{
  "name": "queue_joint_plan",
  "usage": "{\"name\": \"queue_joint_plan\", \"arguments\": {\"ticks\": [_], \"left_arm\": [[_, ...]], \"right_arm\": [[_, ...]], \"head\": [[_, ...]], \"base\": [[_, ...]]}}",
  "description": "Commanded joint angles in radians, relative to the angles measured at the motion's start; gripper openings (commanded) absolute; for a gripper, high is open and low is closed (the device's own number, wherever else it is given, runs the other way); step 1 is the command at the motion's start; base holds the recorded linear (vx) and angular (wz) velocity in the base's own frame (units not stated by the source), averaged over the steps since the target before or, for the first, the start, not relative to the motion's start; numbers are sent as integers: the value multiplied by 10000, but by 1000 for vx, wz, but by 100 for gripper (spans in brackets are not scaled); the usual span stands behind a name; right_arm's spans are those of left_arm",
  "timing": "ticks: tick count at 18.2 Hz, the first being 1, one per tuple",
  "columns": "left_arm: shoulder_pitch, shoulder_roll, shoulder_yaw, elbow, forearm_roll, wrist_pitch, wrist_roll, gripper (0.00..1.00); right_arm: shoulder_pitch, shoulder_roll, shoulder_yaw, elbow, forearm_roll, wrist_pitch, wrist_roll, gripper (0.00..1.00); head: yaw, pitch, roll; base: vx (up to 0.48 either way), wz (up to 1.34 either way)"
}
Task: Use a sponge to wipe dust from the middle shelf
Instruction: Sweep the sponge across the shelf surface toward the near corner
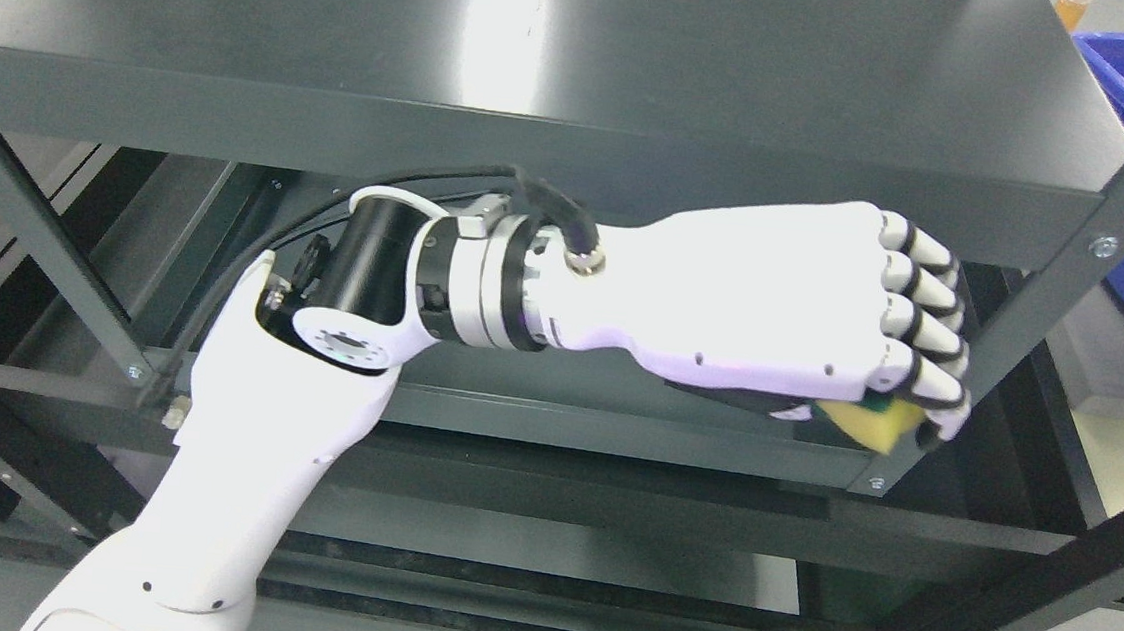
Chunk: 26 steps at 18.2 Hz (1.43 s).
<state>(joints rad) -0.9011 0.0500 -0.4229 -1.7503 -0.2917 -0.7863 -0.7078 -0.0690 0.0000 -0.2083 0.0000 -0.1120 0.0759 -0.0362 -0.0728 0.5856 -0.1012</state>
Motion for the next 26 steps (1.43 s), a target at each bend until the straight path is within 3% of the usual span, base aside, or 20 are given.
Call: {"name": "queue_joint_plan", "arguments": {"ticks": [1, 6, 9, 12, 15, 17, 21, 23, 26], "left_arm": [[832, 3114, 2326, -245, 1379, 9, -9, 0], [2474, 6290, 4164, -245, 3389, 9, 52, 0], [3909, 8037, 6275, -230, 4599, 9, 53, 0], [5752, 8717, 8256, -168, 5506, 9, 53, 0], [7578, 8888, 10451, -137, 6595, 9, 53, 0], [7997, 8888, 10901, -137, 6888, 9, 53, 0], [7861, 8872, 10399, -214, 6936, 9, 129, 0], [7160, 8903, 8810, -260, 6890, 9, 373, 0], [4602, 8628, 5407, -260, 6218, 9, 420, 0]], "right_arm": [[0, -175, -3, -174, 0, 8, -6, 100], [0, -175, -3, -174, 0, 8, -6, 100], [0, -175, -3, -174, 0, 8, -6, 100], [0, -175, -3, -174, 0, 8, -6, 100], [0, -175, -3, -174, 0, 8, -6, 100], [0, -175, -3, -174, 0, 8, -6, 100], [0, -175, 12, -174, 0, 8, -6, 100], [0, -175, -3, -174, 0, 8, -6, 100], [0, -175, -3, -174, 0, 8, -6, 100]], "head": [[0, 0, 0], [0, -2, 0], [0, -2, 0], [0, -2, 0], [0, -2, 0], [0, -2, 0], [0, -2, 0], [0, -2, 0], [0, -2, 0]], "base": [[0, 0], [0, 0], [0, 0], [0, 0], [0, -7], [0, 0], [0, 0], [0, 0], [0, 0]]}}
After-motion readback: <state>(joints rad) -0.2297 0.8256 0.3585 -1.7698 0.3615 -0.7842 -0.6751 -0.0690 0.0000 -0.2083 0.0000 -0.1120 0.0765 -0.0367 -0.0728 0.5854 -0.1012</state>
